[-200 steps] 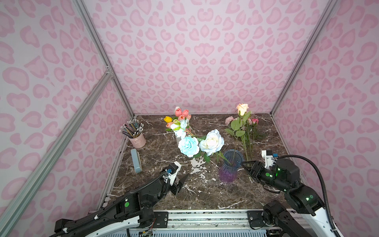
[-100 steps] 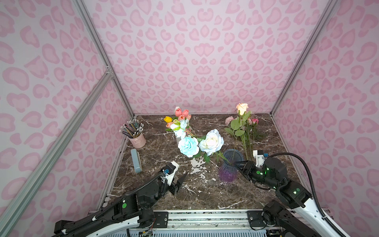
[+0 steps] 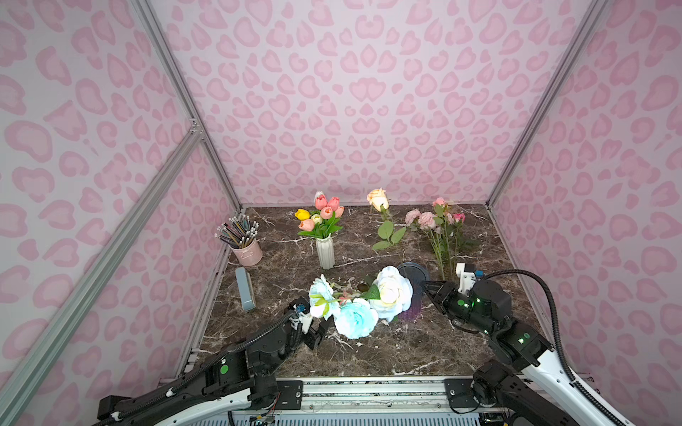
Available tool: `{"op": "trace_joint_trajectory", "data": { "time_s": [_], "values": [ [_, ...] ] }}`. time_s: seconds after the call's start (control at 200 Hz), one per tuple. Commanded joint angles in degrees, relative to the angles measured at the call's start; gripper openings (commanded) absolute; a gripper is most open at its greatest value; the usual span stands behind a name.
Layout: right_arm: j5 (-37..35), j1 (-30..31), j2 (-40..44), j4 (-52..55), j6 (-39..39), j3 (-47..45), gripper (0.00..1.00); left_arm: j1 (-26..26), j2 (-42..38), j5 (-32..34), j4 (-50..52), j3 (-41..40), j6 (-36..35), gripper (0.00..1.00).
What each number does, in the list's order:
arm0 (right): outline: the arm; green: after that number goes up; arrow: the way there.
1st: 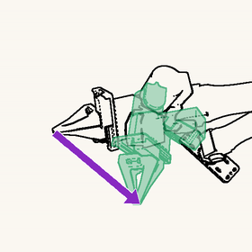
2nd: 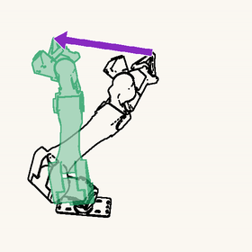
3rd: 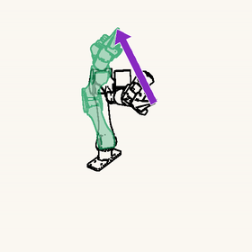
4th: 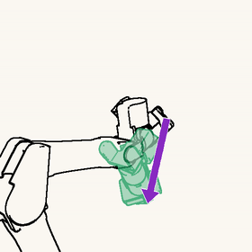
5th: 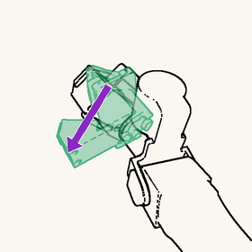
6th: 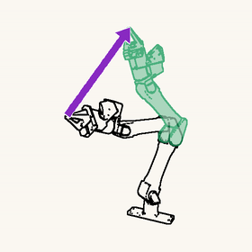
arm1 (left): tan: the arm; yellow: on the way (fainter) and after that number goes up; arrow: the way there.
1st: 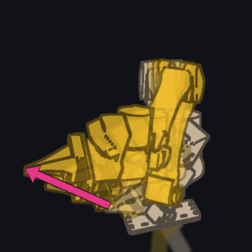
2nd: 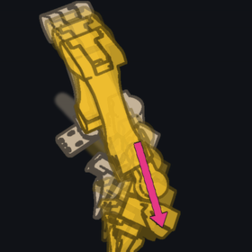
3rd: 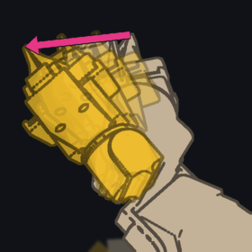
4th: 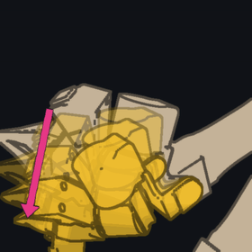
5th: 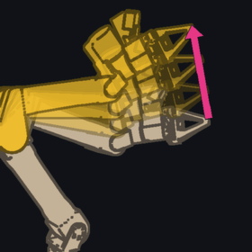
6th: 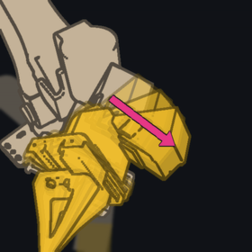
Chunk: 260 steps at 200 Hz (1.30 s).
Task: Pick out pink flowers from the vase
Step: Adjust the vase at the center of the board.
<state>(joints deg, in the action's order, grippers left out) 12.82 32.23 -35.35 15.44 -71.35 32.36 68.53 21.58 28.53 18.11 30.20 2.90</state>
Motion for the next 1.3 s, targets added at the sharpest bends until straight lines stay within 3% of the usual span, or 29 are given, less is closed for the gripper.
{"op": "trace_joint_trajectory", "data": {
  "time_s": [0.0, 0.485, 0.62, 0.835, 1.03, 1.19, 1.295],
  "values": [
    [-2.47, -0.04, -0.18, -1.24, -0.1, -0.15, 0.26, -0.07, 0.62, 0.82, -1.75, 0.55, -0.88, 0.65],
    [-1.93, -4.46, -2.93, 0.2, 2.66, 2.99, 0.28, -0.07, 1.68, 2.06, -2.66, 0.6, -1.09, 0.65],
    [-1.68, -4.72, -2.79, 1.75, 4.42, 4.48, 0.34, -0.09, 0.25, 6.27, -1.49, 0.62, -0.49, 0.65],
    [-3.1, -7.95, -0.83, 11.05, 12.32, 9.12, 0.54, -0.15, 2.0, 6.23, -0.02, 2.14, 0.78, 0.65],
    [-2.42, -14.62, 5.67, 22.48, 19.28, 10.76, 0.58, -0.24, 1.09, 7.91, 0.53, 2.32, 0.73, 0.65],
    [1.94, -13.86, 7.64, 23.58, 23.34, 5.31, 0.57, -0.24, 0.79, 7.6, 0.16, 1.98, -0.32, 0.65],
    [-0.26, -8.57, 6.26, 20.2, 25.15, 1.91, 0.59, -0.24, 0.41, 7.15, -0.99, 1.47, -0.72, 0.66]
  ]
}}
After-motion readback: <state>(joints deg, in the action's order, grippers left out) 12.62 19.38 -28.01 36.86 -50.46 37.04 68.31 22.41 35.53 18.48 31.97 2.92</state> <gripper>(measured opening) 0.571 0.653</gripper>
